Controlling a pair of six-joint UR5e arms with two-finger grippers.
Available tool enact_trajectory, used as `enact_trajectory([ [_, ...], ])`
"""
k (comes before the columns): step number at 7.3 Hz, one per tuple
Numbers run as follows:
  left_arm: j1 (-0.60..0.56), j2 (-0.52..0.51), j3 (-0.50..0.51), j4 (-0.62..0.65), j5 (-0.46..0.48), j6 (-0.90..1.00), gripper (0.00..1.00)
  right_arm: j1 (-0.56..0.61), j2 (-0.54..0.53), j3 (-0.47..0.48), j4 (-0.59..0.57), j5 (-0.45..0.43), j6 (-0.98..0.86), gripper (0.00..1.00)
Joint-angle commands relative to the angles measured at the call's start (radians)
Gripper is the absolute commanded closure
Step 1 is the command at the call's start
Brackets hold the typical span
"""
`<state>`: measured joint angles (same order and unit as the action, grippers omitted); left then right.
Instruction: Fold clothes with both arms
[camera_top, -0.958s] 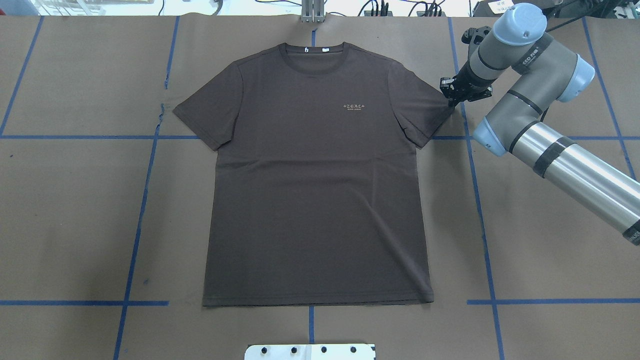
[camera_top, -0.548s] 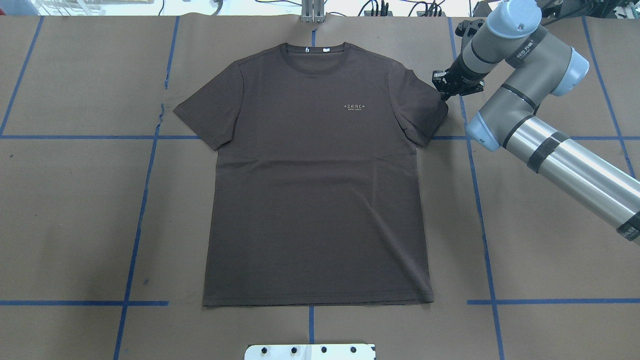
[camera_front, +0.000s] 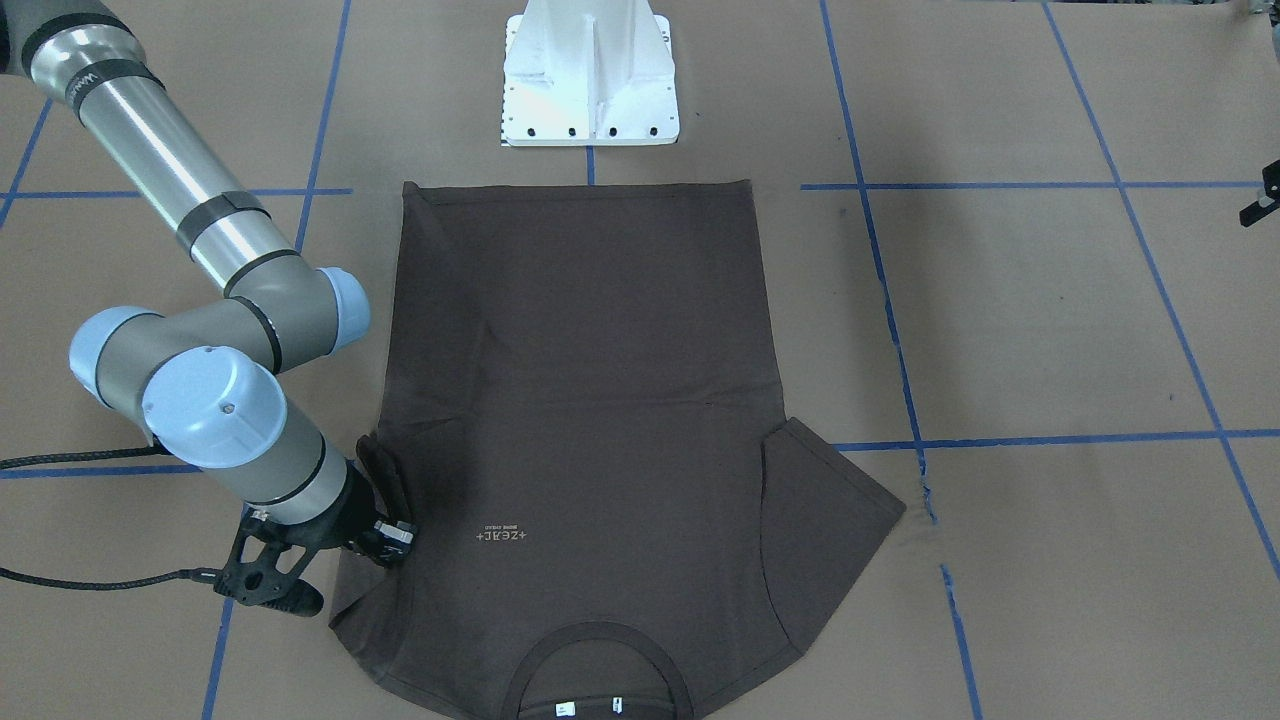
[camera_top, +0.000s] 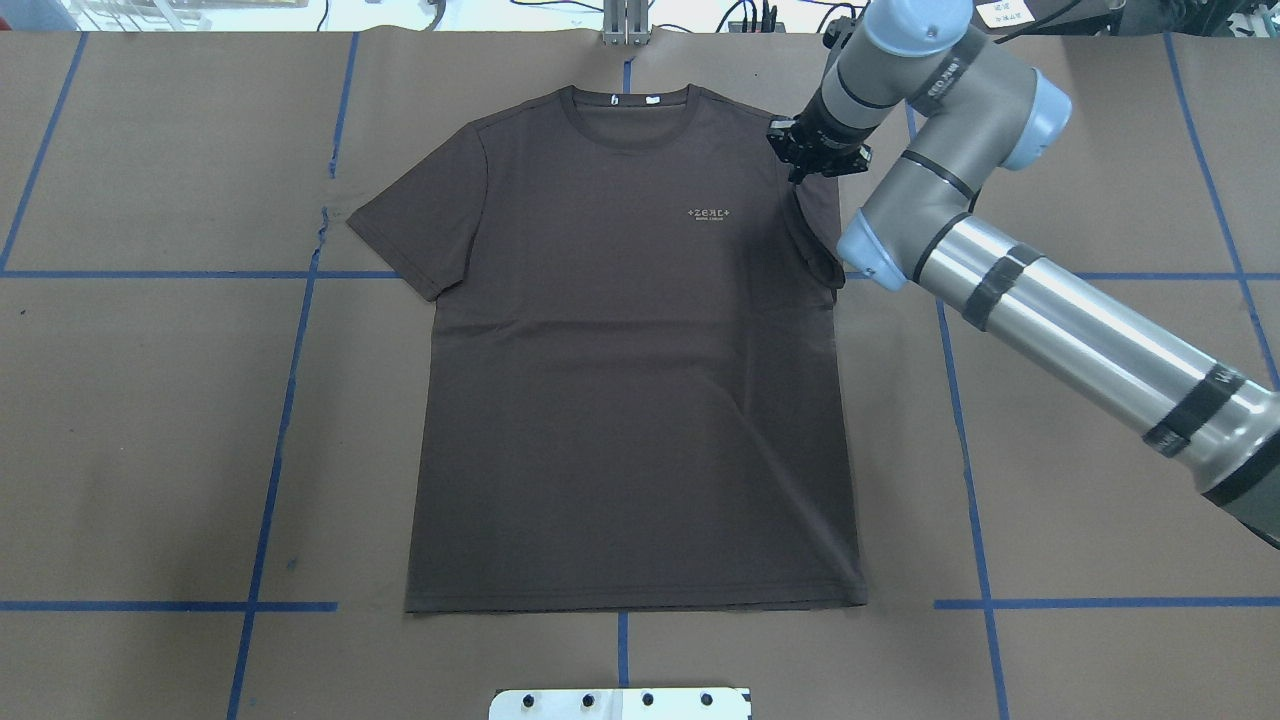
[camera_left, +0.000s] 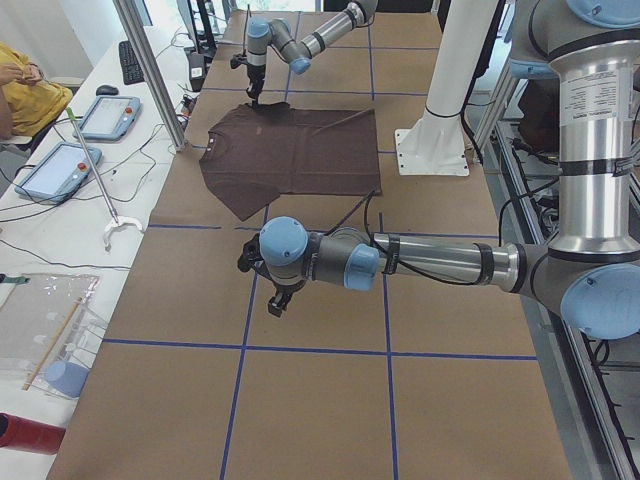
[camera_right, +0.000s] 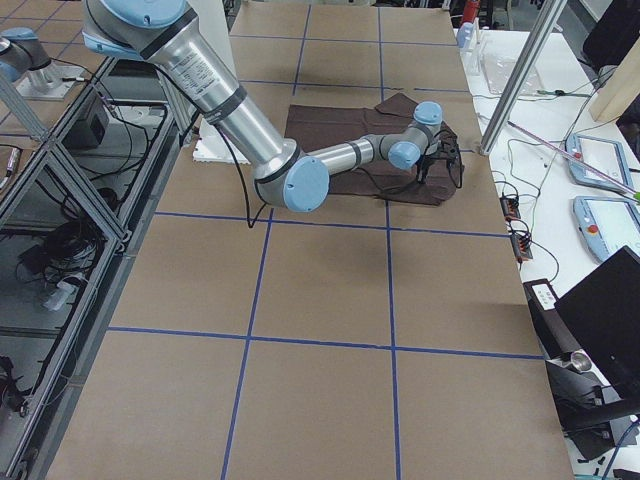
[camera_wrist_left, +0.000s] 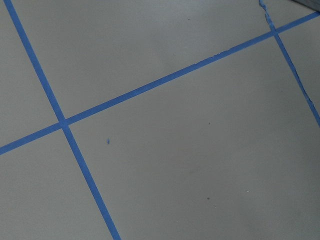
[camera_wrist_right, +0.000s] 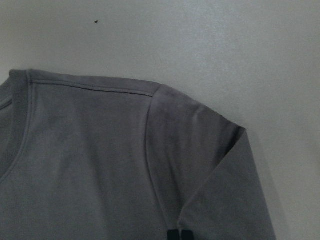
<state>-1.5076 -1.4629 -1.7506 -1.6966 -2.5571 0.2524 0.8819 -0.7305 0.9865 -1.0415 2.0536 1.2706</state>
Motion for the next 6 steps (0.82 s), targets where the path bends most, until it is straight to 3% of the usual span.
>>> enact_trajectory([
  [1,-0.002,0.001,-0.001,0.000,0.000,-0.001,0.00,-0.035,0.063,-0.064,0.000,-0.055,0.019,1.00],
  [6,0.000,-0.002,-0.001,0.000,0.001,-0.001,0.00,-0.073,0.085,-0.109,0.000,-0.171,0.023,1.00],
])
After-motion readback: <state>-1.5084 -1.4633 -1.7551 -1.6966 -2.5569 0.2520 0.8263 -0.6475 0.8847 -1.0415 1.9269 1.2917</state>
